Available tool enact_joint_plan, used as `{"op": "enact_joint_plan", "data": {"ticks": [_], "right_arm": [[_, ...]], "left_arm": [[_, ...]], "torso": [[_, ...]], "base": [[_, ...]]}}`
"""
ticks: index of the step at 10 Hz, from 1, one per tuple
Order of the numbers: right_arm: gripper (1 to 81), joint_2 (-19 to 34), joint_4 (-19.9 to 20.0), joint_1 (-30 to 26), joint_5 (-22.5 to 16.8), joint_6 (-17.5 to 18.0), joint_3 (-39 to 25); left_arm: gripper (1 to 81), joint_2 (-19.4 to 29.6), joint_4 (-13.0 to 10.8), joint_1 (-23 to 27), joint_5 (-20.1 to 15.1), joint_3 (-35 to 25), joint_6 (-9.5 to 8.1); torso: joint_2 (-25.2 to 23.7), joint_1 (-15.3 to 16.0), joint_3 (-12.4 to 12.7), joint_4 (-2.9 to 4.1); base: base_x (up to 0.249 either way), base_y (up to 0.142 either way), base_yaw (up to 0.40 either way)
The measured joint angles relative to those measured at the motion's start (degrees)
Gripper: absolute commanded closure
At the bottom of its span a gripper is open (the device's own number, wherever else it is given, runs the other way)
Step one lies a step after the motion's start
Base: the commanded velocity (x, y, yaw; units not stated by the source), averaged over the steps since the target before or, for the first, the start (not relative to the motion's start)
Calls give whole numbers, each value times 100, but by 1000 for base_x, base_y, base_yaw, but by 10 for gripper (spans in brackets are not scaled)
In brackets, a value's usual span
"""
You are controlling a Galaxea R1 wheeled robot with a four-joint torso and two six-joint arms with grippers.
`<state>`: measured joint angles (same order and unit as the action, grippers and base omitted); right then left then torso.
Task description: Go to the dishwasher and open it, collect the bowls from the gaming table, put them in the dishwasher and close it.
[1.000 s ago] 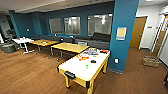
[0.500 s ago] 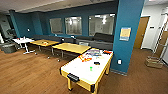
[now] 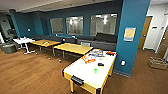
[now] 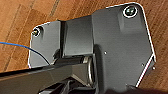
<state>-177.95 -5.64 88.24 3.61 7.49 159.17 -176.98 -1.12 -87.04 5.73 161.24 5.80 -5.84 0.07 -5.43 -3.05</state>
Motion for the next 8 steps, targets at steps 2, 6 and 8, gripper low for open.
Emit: {"op": "enact_joint_plan", "data": {"ticks": [2, 6, 8], "right_arm": [[10, 0, 0, 0, 0, 0, 0], [10, 22, 0, -6, 0, 0, 0], [10, 0, 0, -15, 5, 0, 0]], "left_arm": [[10, -2, 0, 0, -2, 0, -2], [10, -2, 2, -4, -6, 4, -2], [10, -2, 2, 9, 5, 4, 0]], "torso": [[0, 0, 0, 0], [0, -2, 0, 0], [2, 2, 0, 0]], "base": [[135, 134, 0], [135, 131, 0], [135, 126, 0]]}}
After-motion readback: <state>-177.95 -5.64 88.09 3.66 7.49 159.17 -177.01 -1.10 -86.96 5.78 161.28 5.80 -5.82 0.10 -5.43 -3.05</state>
